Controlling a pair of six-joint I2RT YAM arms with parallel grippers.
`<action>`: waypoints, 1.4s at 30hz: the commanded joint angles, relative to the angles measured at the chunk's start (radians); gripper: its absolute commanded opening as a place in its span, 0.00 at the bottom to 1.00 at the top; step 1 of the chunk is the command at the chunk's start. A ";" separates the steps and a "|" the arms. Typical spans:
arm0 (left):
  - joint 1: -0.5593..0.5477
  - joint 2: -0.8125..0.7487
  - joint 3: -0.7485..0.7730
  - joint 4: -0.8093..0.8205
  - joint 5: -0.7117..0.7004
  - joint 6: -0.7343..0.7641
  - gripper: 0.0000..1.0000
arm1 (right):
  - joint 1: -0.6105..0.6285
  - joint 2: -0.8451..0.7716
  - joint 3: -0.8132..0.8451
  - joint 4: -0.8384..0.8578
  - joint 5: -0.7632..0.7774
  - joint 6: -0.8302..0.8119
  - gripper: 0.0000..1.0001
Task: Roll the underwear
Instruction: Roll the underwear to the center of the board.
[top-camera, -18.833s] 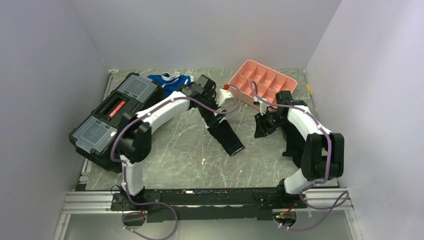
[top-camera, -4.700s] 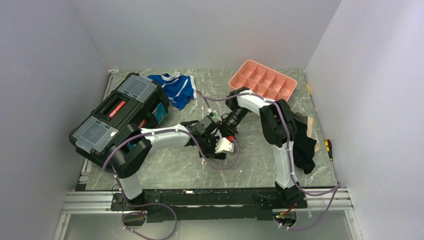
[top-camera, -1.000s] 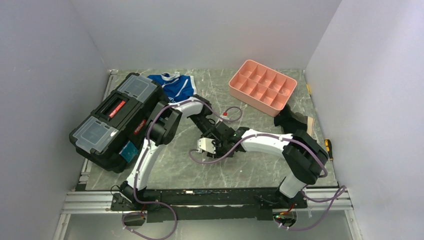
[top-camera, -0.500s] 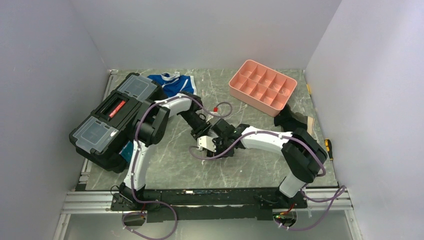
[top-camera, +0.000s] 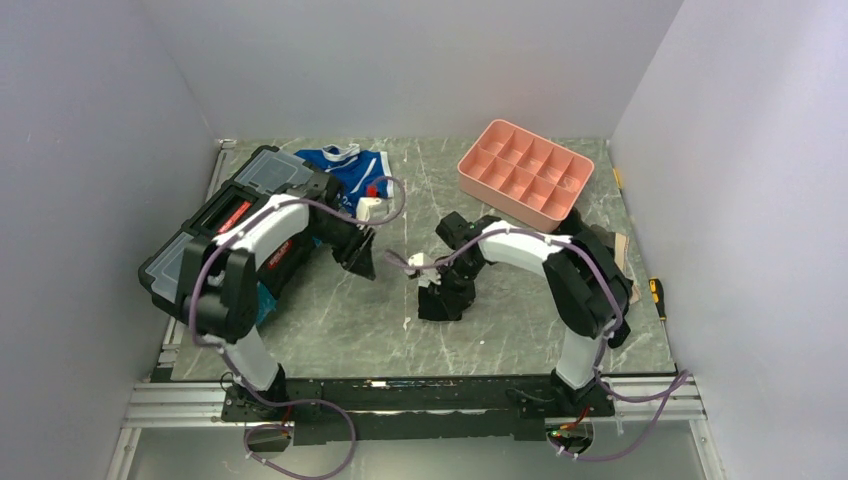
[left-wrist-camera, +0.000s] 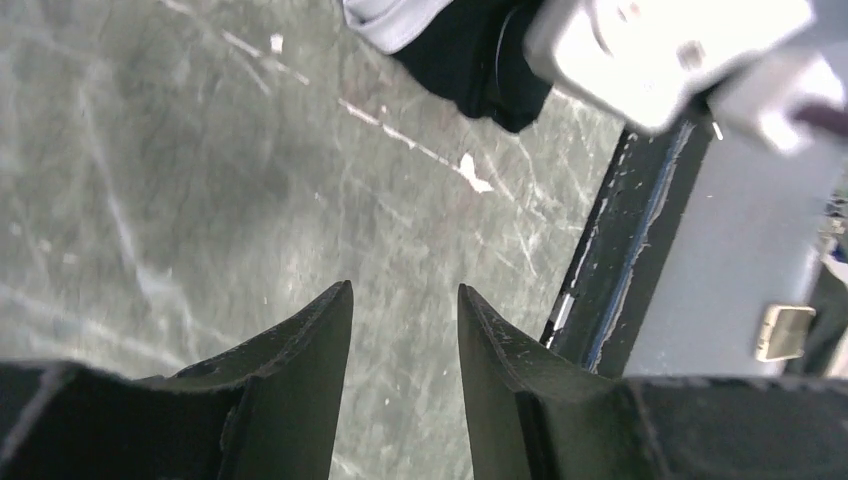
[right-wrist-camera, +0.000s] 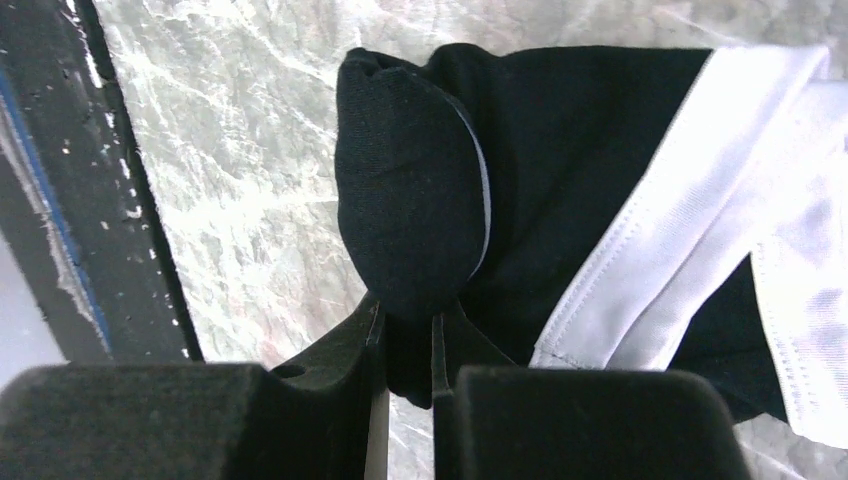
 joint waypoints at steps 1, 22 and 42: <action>0.011 -0.219 -0.158 0.169 -0.091 -0.053 0.49 | -0.071 0.106 0.127 -0.189 -0.154 -0.093 0.00; -0.607 -0.583 -0.469 0.634 -0.685 0.102 0.67 | -0.175 0.587 0.518 -0.615 -0.375 -0.282 0.02; -0.737 -0.093 -0.296 0.695 -0.712 0.149 0.69 | -0.175 0.564 0.493 -0.570 -0.348 -0.245 0.03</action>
